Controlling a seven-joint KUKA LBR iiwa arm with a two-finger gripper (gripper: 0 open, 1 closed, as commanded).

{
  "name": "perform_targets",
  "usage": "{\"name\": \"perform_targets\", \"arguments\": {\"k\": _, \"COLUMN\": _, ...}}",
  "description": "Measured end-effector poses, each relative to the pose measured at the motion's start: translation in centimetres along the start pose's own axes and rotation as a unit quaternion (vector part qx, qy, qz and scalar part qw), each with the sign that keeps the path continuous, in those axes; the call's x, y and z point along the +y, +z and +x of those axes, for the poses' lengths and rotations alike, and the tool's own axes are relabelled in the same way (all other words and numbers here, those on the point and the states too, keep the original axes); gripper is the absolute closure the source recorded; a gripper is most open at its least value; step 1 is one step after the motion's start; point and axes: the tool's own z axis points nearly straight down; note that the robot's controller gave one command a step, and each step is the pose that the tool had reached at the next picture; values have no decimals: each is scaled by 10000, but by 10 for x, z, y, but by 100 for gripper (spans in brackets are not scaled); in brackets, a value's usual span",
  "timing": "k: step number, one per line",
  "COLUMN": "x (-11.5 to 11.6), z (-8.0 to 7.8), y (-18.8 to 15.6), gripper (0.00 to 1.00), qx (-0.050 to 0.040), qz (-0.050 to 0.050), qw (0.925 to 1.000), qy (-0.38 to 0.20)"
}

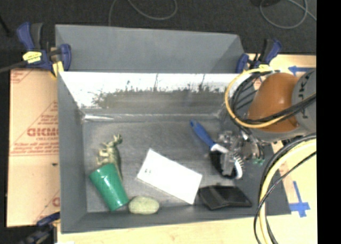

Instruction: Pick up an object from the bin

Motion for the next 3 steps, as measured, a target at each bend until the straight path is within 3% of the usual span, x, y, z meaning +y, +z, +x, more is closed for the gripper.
{"name": "perform_targets", "arguments": {"k": 2, "x": 0, "z": 1, "y": -3, "gripper": 100, "qx": 21, "qz": 0, "qw": 10000, "qy": -6}}
{"name": "perform_targets", "arguments": {"k": 3, "x": 0, "z": 4, "y": -20, "gripper": 100, "qx": 107, "qz": 4, "qw": 9999, "qy": -17}}
